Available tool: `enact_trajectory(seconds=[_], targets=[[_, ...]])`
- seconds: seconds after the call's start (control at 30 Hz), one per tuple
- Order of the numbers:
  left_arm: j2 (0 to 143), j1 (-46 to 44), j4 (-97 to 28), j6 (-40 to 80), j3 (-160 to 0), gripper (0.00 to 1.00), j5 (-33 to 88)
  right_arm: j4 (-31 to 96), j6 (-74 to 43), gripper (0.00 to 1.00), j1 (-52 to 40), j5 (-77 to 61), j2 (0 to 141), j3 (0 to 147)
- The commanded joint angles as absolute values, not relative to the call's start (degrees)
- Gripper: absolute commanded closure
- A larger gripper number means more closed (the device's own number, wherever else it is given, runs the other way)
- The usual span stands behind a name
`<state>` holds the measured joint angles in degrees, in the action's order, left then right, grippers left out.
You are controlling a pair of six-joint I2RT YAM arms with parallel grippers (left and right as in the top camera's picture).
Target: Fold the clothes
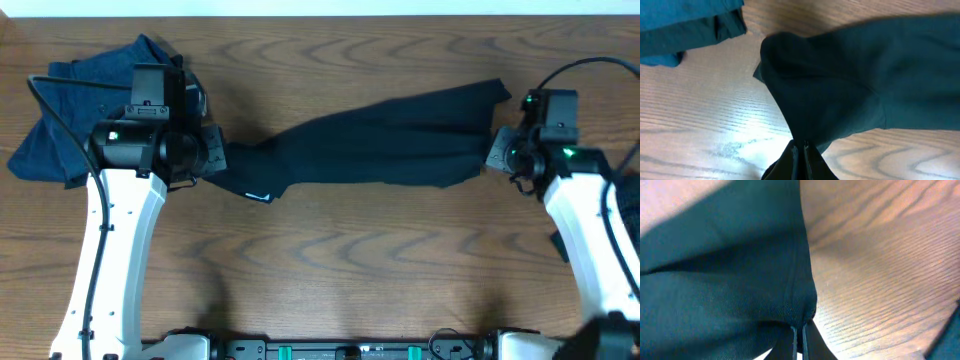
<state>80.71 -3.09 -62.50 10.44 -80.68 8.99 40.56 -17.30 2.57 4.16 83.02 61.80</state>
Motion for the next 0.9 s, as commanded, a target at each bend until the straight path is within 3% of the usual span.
enact_trajectory(seconds=[0.0, 0.17, 0.57, 0.87], targets=[[80.12, -2.92, -62.26, 10.33, -80.84, 0.94, 8.27, 44.27, -13.34, 0.99, 2.98, -0.67, 84.68, 61.65], [80.18, -2.92, -61.43, 10.35, -80.84, 0.94, 8.27, 51.16, -11.94, 0.99, 3.07, -2.92, 83.99, 61.95], [83.66, -2.92, -57.95, 11.31, -80.84, 0.94, 8.29, 23.29, -16.51, 0.99, 4.84, -7.57, 94.87, 62.15], [89.73, -2.96, -42.92, 11.66, -80.84, 0.94, 8.29, 11.4, -17.21, 0.99, 2.98, -12.08, 104.16, 62.15]])
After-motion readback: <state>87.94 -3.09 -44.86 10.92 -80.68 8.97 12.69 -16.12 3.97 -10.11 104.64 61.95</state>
